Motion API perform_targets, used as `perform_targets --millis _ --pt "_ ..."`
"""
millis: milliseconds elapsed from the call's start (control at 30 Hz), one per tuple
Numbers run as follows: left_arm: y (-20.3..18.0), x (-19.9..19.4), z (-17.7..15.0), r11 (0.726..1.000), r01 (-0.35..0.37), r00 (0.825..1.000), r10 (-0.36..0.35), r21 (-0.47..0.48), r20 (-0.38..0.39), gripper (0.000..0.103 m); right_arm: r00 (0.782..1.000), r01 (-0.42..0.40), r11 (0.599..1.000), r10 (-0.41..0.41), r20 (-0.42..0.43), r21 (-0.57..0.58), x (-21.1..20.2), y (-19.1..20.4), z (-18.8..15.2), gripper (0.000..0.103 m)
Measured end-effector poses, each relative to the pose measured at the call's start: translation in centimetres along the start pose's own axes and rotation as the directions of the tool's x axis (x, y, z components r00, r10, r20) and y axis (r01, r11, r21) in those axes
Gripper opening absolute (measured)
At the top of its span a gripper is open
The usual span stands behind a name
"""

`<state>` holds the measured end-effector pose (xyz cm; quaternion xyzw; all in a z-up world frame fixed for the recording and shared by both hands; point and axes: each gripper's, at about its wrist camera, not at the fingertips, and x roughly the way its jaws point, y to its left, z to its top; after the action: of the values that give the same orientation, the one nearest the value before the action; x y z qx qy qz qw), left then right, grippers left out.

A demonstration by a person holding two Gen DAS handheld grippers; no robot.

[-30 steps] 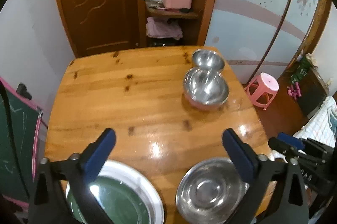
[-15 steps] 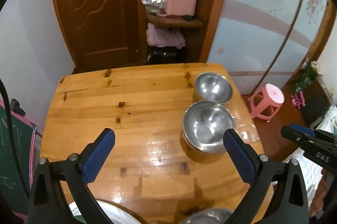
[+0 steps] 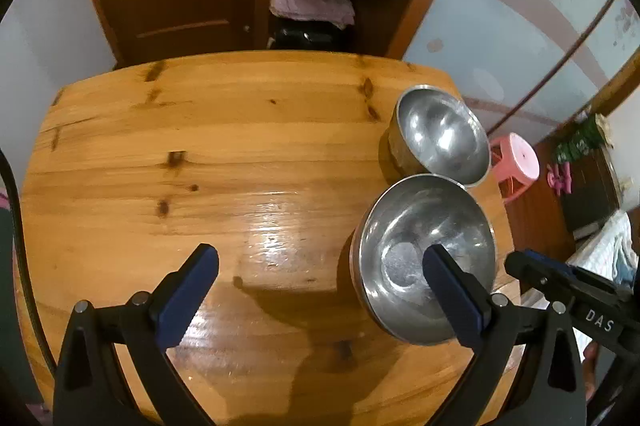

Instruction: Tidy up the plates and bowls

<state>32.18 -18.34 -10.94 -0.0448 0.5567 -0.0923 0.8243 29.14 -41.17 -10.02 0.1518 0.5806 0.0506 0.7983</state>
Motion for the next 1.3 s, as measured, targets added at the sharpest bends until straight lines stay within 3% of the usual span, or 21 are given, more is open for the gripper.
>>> perform_targets --millis 233,300,400,567,700,1033,1300 --pt "-0.3 3.1 0.2 0.999 0.034 0.997 -0.031 0.032 -0.067 0.090 0.999 -0.010 1.000 0.010 -0.053 0.001 2.6 0.4 0.5 0.033" --pt "-0.4 4.0 0.2 0.998 0.046 0.995 -0.042 0.039 -0.091 0.075 0.998 -0.010 1.000 0.010 -0.063 -0.002 3.2 0.6 0.6 0.033" --pt "-0.4 5.0 0.2 0.996 0.078 0.988 -0.074 0.030 -0.138 0.054 0.997 -0.007 1.000 0.006 -0.074 -0.009 3.7 0.7 0.8 0.016" --pt "-0.5 6.0 -0.1 0.993 0.119 0.978 -0.113 0.026 -0.175 0.036 0.996 -0.009 1.000 0.008 -0.084 -0.018 3.9 0.9 1.1 0.010" --pt "-0.7 6.0 0.1 0.984 0.177 0.967 -0.170 0.017 -0.191 0.011 0.996 -0.011 1.000 0.009 -0.084 -0.019 3.9 1.1 1.0 0.009" --pt "-1.2 4.4 -0.5 0.986 0.163 0.970 -0.154 0.032 -0.189 0.011 0.995 -0.035 0.999 0.034 -0.091 -0.001 3.1 1.4 0.3 0.008" --pt "-1.5 0.0 -1.9 0.985 0.163 0.974 -0.153 0.049 -0.170 0.011 0.997 -0.055 0.998 0.054 -0.059 -0.009 -0.4 2.4 -1.5 0.008"
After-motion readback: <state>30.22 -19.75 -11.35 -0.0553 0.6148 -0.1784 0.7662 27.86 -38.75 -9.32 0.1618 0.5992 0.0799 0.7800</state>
